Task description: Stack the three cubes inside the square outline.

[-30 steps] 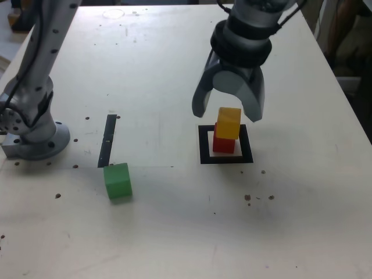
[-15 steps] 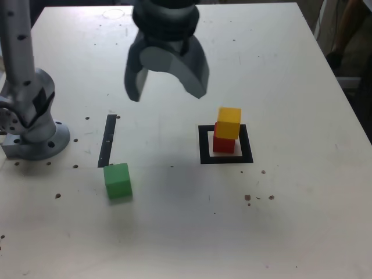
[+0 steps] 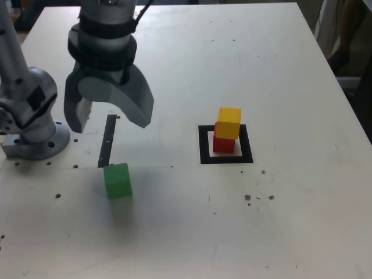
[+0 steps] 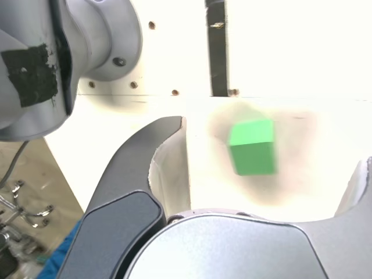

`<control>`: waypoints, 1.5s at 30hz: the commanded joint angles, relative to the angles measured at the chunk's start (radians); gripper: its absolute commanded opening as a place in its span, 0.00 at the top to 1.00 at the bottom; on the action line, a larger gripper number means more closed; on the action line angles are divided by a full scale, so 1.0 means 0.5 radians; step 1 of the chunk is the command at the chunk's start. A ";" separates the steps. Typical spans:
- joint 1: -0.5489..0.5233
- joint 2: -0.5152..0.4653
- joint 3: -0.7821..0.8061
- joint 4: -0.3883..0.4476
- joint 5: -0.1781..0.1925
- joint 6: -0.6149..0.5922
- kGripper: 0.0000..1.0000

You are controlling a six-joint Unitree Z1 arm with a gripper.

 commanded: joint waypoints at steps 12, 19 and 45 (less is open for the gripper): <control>-0.388 -0.057 0.173 -0.026 -0.035 -0.475 0.00; -0.406 -0.061 0.248 -0.145 -0.163 -0.527 0.01; -0.379 0.113 0.521 -0.788 -0.215 -0.524 0.01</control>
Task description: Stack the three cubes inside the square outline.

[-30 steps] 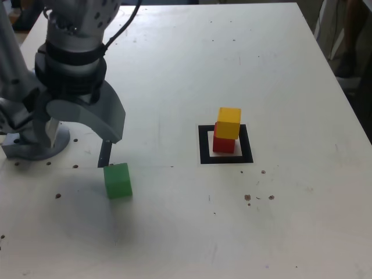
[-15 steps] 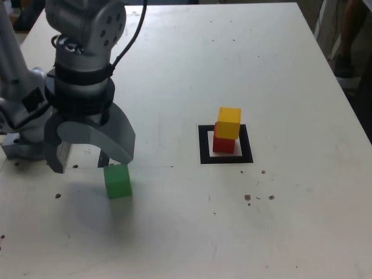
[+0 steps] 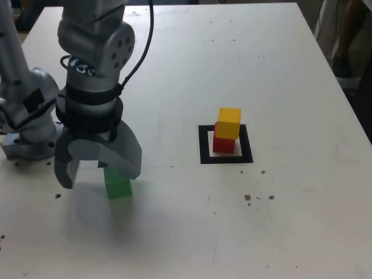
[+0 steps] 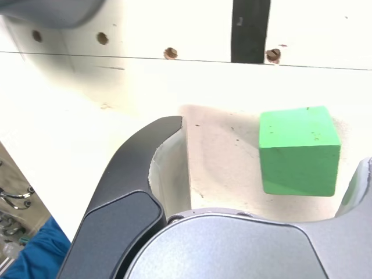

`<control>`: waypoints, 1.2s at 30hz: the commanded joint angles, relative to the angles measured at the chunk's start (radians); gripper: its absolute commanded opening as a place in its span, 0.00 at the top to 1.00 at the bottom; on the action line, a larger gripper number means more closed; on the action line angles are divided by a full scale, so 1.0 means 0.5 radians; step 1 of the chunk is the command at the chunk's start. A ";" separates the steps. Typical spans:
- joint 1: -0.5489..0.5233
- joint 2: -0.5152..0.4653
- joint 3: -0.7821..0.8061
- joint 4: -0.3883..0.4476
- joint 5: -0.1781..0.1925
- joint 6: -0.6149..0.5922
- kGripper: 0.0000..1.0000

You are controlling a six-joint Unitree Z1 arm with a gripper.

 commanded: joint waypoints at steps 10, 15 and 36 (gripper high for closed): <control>0.059 0.123 -0.005 -0.139 0.028 0.035 0.02; 0.080 0.167 -0.021 -0.134 0.018 0.101 0.10; 0.111 0.246 -0.059 -0.190 0.189 0.166 0.66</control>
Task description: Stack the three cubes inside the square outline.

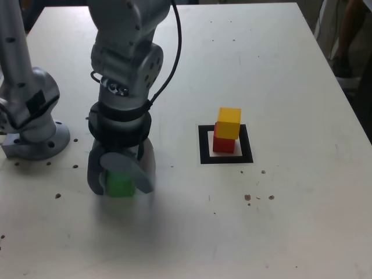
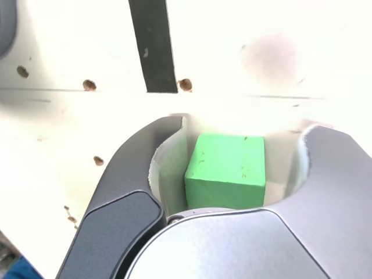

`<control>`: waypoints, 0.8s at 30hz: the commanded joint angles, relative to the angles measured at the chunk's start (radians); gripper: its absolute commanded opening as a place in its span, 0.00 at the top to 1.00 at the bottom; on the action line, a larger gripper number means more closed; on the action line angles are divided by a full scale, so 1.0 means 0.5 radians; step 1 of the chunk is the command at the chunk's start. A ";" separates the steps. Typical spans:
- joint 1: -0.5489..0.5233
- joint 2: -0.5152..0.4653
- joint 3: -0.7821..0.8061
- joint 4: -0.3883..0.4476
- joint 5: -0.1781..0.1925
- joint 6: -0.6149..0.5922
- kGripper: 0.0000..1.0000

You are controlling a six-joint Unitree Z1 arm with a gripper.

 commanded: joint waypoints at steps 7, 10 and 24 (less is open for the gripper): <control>0.002 -0.036 -0.013 0.024 0.024 0.003 0.73; 0.002 -0.075 -0.009 0.030 0.018 0.007 0.73; 0.002 -0.162 -0.101 0.144 0.106 0.156 0.82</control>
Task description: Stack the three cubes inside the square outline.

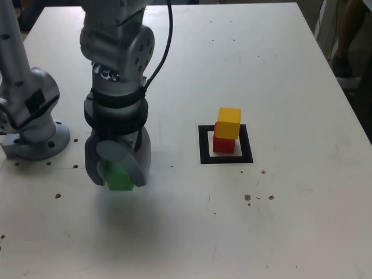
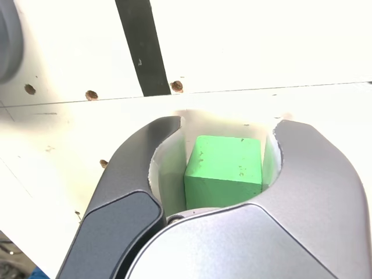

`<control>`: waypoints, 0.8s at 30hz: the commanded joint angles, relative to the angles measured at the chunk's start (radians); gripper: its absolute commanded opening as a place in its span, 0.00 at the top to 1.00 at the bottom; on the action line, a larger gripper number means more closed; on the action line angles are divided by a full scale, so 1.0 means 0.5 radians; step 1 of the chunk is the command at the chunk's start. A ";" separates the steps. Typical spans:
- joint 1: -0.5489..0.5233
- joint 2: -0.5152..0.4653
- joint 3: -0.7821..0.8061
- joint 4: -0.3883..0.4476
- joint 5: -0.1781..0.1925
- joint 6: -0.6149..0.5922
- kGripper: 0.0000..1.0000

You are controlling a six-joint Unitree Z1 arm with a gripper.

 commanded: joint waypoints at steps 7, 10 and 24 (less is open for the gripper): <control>0.044 0.003 -0.518 0.637 0.298 0.101 0.83; 0.119 0.020 -0.697 0.793 0.329 0.209 0.83; 0.400 0.280 -1.423 1.252 0.316 0.531 0.83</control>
